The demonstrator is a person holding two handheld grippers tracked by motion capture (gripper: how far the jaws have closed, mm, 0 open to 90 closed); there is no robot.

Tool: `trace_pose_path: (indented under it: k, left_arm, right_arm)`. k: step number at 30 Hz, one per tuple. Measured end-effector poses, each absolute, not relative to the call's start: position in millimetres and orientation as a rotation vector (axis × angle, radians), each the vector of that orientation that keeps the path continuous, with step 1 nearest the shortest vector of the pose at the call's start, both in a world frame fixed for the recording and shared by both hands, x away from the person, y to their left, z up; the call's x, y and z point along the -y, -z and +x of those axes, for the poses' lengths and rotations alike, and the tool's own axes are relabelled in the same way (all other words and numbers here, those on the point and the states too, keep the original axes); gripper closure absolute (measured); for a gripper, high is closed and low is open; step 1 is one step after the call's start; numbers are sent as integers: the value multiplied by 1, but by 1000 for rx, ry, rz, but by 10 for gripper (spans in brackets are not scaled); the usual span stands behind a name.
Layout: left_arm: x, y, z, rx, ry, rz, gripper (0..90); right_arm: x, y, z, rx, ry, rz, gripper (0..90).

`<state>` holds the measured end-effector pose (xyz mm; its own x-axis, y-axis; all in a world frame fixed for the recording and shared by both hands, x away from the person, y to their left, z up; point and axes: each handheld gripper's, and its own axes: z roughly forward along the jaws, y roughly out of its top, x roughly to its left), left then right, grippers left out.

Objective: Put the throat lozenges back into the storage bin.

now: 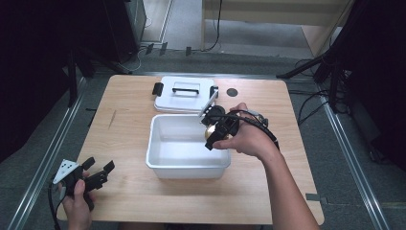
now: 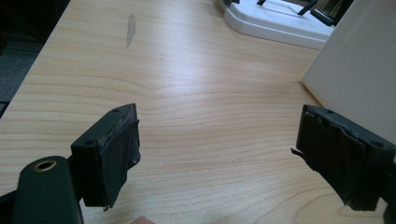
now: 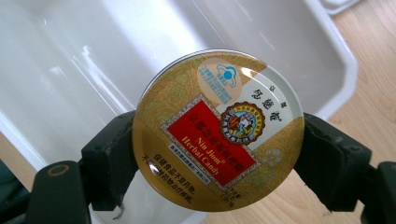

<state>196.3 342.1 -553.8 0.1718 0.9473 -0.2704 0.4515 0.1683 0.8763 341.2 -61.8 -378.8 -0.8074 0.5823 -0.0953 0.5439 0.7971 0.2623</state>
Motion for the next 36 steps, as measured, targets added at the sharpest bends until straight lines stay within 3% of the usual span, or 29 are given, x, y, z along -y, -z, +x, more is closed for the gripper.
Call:
trace_pose_path:
  k: [36]
  left_arm:
    - [-343,554,196,-1439,-617,1443,140]
  right_arm:
    - [42,438,346,-2898,-91,679,207]
